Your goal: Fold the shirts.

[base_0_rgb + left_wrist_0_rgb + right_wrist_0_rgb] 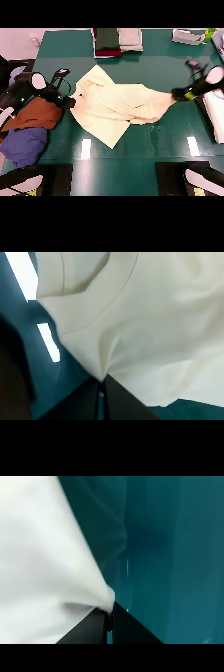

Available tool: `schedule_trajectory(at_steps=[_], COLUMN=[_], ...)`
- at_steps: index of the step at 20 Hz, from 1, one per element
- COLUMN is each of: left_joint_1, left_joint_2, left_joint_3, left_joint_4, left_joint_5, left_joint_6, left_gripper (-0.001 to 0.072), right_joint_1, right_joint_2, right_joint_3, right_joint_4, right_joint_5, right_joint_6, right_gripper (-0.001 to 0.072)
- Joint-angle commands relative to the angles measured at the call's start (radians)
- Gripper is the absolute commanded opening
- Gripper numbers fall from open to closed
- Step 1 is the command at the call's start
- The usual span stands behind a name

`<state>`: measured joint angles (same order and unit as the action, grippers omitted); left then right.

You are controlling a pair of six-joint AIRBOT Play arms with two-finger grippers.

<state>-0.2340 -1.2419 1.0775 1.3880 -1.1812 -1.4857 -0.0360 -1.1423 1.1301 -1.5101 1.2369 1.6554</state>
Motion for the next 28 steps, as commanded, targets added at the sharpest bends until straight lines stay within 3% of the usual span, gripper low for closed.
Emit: schedule_trajectory(at_steps=[1,5,6,7,8,11,19,21,25,28], left_joint_1=[0.001,0.001,0.001,0.001,0.001,0.001,0.001,0.028,0.118,0.116], left_joint_2=[0.001,0.001,0.001,0.001,0.001,0.001,0.001,0.001,0.002,0.050], left_joint_3=[0.005,0.005,0.005,0.005,0.005,0.005,0.005,0.010,0.022,-0.120], left_joint_4=[0.029,0.028,0.028,0.028,0.029,0.030,0.056,0.073,0.036,-0.095], left_joint_5=[-0.004,0.003,0.003,0.004,0.005,0.010,0.090,0.105,-0.111,-0.092], left_joint_6=[0.002,0.002,0.002,0.002,0.002,0.002,0.002,-0.013,-0.059,-0.062], left_gripper=[0.0023,0.0023,0.0023,0.0023,0.0023,0.0023,0.0040,0.0629,0.0634,0.0634], right_joint_1=[-0.112,-0.166,-0.165,-0.165,-0.165,-0.154,-0.023,-0.009,-0.009,-0.007], right_joint_2=[0.040,-0.021,-0.044,-0.065,-0.080,-0.060,0.190,0.214,0.228,0.227], right_joint_3=[0.135,0.205,0.221,0.241,0.261,0.229,-0.283,-0.336,-0.325,-0.291], right_joint_4=[-0.054,-0.051,-0.040,-0.009,0.026,0.043,0.053,0.063,0.132,0.132], right_joint_5=[0.014,0.013,0.017,0.027,0.049,0.100,0.123,0.124,0.124,0.107], right_joint_6=[0.010,0.010,0.010,0.008,0.008,0.003,0.004,0.005,0.004,0.005], right_gripper=[0.0022,0.0028,0.0201,0.0484,0.0528,0.0528,0.0528,0.0528,0.0528,0.0527])
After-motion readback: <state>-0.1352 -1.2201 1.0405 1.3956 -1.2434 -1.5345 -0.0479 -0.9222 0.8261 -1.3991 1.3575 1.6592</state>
